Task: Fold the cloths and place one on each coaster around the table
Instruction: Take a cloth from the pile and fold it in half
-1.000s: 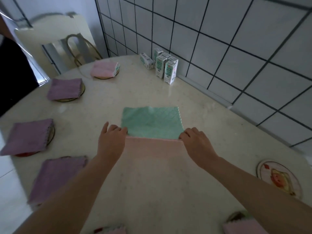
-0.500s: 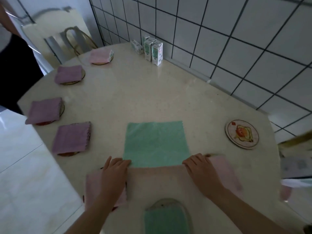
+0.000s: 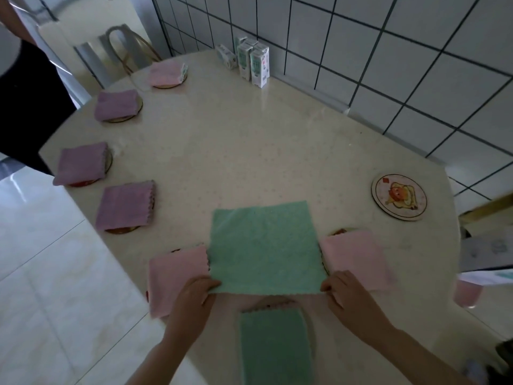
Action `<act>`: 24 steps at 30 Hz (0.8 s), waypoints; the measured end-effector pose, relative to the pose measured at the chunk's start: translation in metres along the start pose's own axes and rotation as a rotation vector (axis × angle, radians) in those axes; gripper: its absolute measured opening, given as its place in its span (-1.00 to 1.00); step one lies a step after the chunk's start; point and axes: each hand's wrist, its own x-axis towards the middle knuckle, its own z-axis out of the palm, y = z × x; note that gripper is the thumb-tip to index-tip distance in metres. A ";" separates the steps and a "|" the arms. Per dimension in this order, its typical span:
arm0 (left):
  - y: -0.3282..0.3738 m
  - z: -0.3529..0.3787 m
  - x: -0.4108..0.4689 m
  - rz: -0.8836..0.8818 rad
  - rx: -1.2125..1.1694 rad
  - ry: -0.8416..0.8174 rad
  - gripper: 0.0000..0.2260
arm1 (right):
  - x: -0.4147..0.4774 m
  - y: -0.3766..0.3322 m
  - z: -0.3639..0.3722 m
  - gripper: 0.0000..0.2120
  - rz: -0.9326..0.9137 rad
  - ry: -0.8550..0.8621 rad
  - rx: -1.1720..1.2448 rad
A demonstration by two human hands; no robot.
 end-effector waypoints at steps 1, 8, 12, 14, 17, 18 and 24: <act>0.004 -0.004 0.005 -0.082 -0.071 -0.006 -0.79 | 0.003 0.001 -0.003 -0.90 0.029 -0.014 0.053; 0.018 -0.020 0.059 -0.310 -0.332 -0.072 -0.87 | 0.066 0.004 -0.025 -0.73 0.364 0.076 0.362; 0.021 -0.016 0.093 -0.365 -0.391 -0.024 -0.85 | 0.112 0.013 -0.029 -0.73 0.416 0.117 0.434; 0.018 -0.011 0.109 -0.377 -0.394 0.005 -0.78 | 0.137 0.018 -0.027 -0.76 0.410 0.099 0.400; 0.016 -0.006 0.129 -0.400 -0.353 0.030 -0.74 | 0.173 0.027 -0.024 -0.79 0.399 0.041 0.351; 0.016 -0.004 0.135 -0.400 -0.349 0.036 -0.75 | 0.182 0.030 -0.023 -0.80 0.400 0.020 0.342; 0.011 0.012 0.163 -0.430 -0.243 0.045 -0.75 | 0.214 0.049 -0.008 -0.84 0.408 -0.067 0.301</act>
